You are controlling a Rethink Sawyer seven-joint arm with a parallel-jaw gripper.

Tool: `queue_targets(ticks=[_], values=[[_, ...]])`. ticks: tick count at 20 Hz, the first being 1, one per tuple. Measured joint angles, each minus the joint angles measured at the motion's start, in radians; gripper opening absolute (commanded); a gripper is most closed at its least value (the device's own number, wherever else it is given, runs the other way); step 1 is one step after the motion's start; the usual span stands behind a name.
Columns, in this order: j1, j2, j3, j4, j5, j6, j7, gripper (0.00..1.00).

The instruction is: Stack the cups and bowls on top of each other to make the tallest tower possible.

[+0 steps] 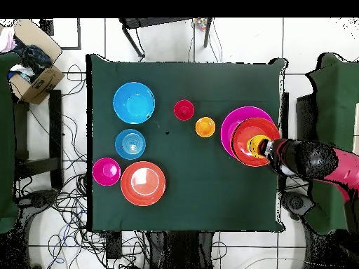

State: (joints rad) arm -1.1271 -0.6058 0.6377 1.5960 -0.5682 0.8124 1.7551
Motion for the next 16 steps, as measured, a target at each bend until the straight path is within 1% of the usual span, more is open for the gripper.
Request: queue_targets(ticks=[11,16], values=[[-0.006,0.001,0.004,-0.001,-0.003,0.000,0.000,0.00],[-0.009,0.002,0.005,-0.002,-0.031,0.000,0.000,0.00]])
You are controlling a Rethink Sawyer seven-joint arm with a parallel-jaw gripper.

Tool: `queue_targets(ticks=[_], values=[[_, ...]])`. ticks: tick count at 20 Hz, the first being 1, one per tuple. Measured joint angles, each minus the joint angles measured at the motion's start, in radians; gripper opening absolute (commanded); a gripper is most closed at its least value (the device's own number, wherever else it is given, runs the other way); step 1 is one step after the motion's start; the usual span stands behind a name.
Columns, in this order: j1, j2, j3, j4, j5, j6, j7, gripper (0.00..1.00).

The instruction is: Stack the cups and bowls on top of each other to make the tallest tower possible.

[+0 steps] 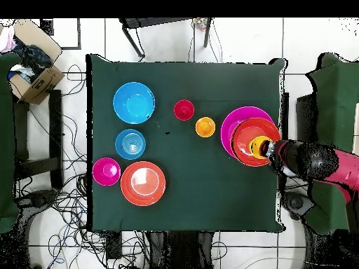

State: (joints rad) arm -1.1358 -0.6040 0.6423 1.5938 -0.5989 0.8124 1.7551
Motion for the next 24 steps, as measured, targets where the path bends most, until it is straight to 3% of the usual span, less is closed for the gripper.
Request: queue_targets(ticks=[13,14,24], values=[[-0.014,0.022,0.003,0.000,-0.041,0.000,0.000,0.00],[-0.014,0.028,0.005,0.000,-0.043,-0.001,0.000,1.00],[-0.029,0.027,0.041,0.000,-0.044,-0.008,0.000,1.00]])
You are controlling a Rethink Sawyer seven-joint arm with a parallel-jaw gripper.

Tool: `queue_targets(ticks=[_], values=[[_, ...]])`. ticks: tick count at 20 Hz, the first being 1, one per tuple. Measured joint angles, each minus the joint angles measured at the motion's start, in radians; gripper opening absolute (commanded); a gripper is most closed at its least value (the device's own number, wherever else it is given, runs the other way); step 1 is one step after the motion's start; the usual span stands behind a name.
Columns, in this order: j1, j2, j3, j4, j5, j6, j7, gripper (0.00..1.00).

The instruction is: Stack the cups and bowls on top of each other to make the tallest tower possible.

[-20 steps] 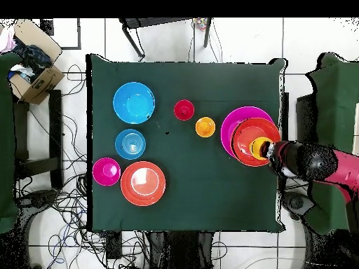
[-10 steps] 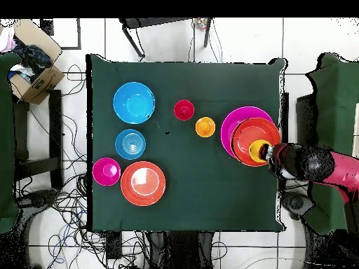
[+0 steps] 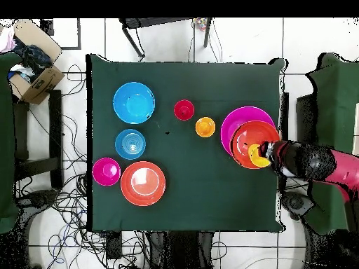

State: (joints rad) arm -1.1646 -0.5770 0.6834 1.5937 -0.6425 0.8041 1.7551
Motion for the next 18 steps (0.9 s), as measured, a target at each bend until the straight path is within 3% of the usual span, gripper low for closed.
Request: queue_targets(ticks=[18], values=[[-0.009,-0.096,0.030,0.000,0.006,0.000,0.000,1.00]])
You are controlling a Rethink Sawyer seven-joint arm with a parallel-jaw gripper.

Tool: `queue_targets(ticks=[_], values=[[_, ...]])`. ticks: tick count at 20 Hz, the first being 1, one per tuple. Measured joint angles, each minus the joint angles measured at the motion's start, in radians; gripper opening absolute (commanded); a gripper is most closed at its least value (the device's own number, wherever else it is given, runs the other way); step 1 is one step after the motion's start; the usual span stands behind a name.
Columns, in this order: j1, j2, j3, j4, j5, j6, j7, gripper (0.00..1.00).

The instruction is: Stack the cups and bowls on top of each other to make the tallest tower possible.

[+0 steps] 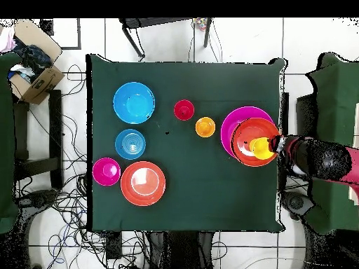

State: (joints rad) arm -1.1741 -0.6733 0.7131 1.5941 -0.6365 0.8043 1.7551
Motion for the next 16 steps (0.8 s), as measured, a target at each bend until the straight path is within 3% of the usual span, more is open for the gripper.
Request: queue_targets(ticks=[16], values=[[0.000,-0.094,0.001,0.004,0.043,0.006,0.000,1.00]])
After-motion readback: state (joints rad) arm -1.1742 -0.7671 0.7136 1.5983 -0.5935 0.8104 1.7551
